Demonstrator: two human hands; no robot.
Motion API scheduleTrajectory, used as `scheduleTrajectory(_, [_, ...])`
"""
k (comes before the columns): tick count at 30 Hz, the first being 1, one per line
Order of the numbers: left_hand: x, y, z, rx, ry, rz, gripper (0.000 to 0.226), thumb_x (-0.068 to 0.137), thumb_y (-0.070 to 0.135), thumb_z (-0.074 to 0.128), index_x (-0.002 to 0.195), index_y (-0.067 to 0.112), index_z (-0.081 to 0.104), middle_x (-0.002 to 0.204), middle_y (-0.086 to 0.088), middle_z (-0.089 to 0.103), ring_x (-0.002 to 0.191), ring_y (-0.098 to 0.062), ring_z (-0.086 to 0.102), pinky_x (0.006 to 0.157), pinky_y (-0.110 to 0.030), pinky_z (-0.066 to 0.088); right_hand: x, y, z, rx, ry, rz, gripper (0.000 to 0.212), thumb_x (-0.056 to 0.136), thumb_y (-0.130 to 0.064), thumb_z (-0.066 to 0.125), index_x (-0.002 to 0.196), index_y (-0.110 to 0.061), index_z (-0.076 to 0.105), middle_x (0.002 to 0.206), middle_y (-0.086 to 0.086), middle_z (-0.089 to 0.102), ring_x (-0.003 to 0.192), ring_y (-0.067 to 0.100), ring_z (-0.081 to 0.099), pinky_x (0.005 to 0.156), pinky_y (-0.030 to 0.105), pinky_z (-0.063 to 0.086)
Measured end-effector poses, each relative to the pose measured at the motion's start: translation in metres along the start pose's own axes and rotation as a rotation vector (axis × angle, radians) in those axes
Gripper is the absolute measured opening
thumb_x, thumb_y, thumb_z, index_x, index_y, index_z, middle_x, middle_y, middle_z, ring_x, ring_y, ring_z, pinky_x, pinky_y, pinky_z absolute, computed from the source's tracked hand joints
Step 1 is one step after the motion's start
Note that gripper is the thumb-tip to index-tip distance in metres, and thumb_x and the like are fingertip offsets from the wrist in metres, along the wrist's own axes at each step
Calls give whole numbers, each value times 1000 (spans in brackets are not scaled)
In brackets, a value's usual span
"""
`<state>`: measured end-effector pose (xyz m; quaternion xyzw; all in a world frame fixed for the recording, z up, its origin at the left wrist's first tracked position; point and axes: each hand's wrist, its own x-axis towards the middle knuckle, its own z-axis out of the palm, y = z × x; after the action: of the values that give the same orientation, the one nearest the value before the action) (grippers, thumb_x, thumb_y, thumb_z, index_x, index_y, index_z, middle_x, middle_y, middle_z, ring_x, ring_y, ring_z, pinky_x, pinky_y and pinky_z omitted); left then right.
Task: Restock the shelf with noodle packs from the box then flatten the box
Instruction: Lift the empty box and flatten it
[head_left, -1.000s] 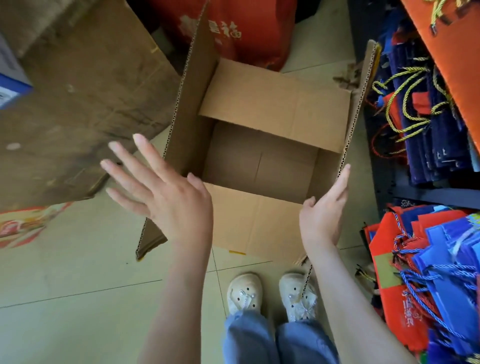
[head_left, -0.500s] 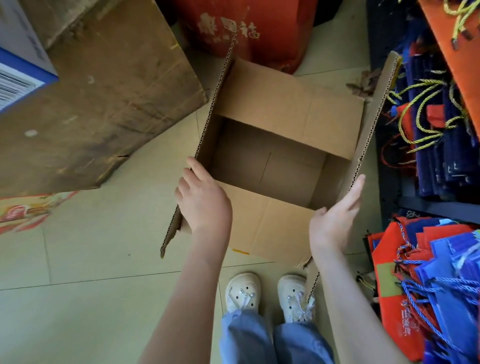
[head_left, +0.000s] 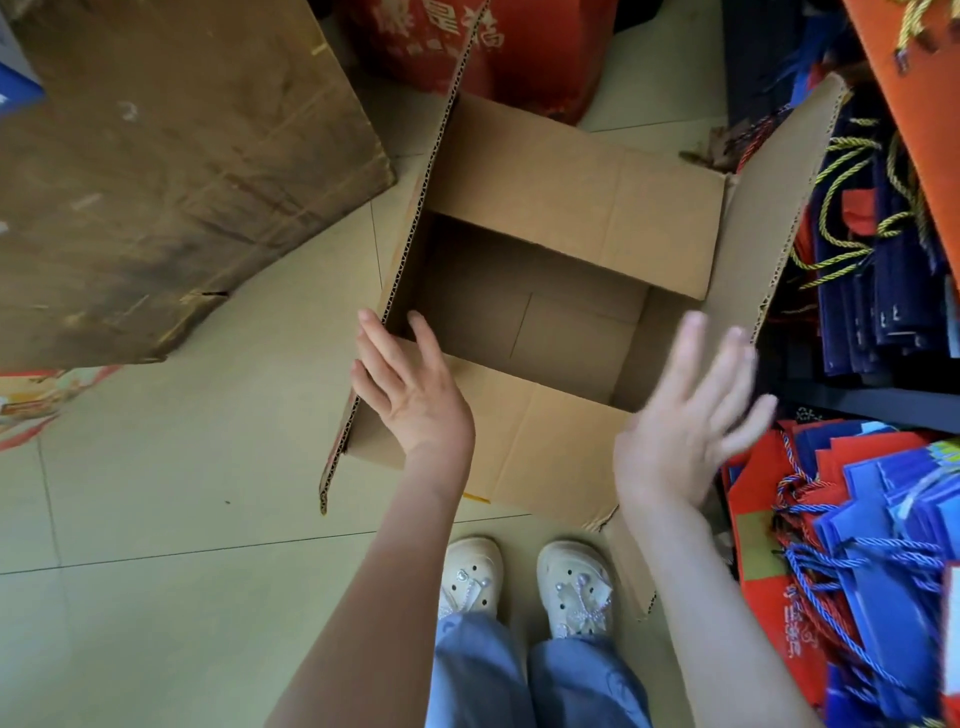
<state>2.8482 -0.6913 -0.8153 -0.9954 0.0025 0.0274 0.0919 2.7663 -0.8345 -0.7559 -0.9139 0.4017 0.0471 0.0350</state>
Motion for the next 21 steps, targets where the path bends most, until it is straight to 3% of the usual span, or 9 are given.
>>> scheduleTrajectory(3, [-1, 2, -2, -15, -19, 0, 60, 67, 2, 48, 125, 17, 53, 142, -27, 13, 130, -39, 21, 106, -44, 7, -13, -32, 15, 11, -302, -309, 80, 72, 1, 65, 143, -21, 37, 152, 8, 31, 140, 25, 29, 113, 43, 9])
scheduleTrajectory(6, [-2, -1, -1, -27, 6, -15, 61, 68, 5, 45, 127, 17, 49, 143, -25, 12, 132, -37, 19, 107, -43, 5, -21, -50, 48, 83, -808, -272, 70, 90, -4, 42, 150, -29, 16, 160, -1, 1, 147, 18, 2, 117, 35, 10])
scheduleTrajectory(9, [-8, -5, 0, -96, 19, 19, 70, 69, 3, 47, 137, 17, 35, 144, -24, 16, 130, -37, 24, 106, -44, 16, -26, -56, 73, 81, -996, -207, 69, 97, -8, 34, 151, -30, -1, 159, -4, -15, 147, 19, -10, 119, 36, 7])
scheduleTrajectory(11, [-15, 0, -5, -178, 42, 64, 68, 74, 2, 47, 140, 13, 32, 141, -26, 32, 123, -39, 38, 100, -46, 31, -27, -58, 77, 104, -1046, -178, 67, 99, -11, 34, 151, -28, -4, 158, -5, -16, 146, 19, -11, 118, 37, 9])
scheduleTrajectory(13, [-23, 7, -12, -272, 36, 91, 61, 80, 9, 40, 141, 8, 35, 134, -25, 46, 116, -39, 49, 95, -47, 39, -23, -59, 72, 152, -1034, -148, 64, 99, -14, 37, 152, -26, 2, 160, -4, -9, 147, 20, -3, 116, 37, 17])
scheduleTrajectory(15, [-30, 14, -17, -341, -12, 96, 60, 82, 15, 39, 141, 3, 38, 133, -23, 49, 115, -39, 51, 96, -48, 41, -16, -59, 57, 217, -907, -102, 55, 98, -13, 39, 149, -19, 19, 159, 1, 10, 144, 25, 18, 111, 37, 29])
scheduleTrajectory(19, [-37, 17, -19, -338, -101, 108, 69, 75, 10, 55, 141, -2, 37, 130, -21, 51, 112, -38, 52, 94, -48, 43, -3, -44, 17, 334, -232, -42, 46, 88, -1, 46, 133, -9, 49, 147, 10, 38, 136, 27, 32, 111, 39, 22])
scheduleTrajectory(20, [-38, 17, -18, -309, -109, 114, 68, 76, 11, 52, 141, -2, 37, 129, -21, 52, 110, -37, 52, 93, -47, 43, 0, -39, 11, 335, -145, -60, 46, 86, 0, 48, 132, -9, 51, 145, 10, 41, 136, 27, 32, 112, 40, 20])
scheduleTrajectory(21, [-38, 17, -17, -277, -111, 116, 69, 75, 11, 50, 141, -1, 36, 128, -21, 52, 109, -36, 52, 93, -45, 41, 3, -37, 9, 332, -159, -71, 49, 87, 0, 48, 135, -11, 48, 147, 9, 39, 138, 25, 29, 113, 40, 19])
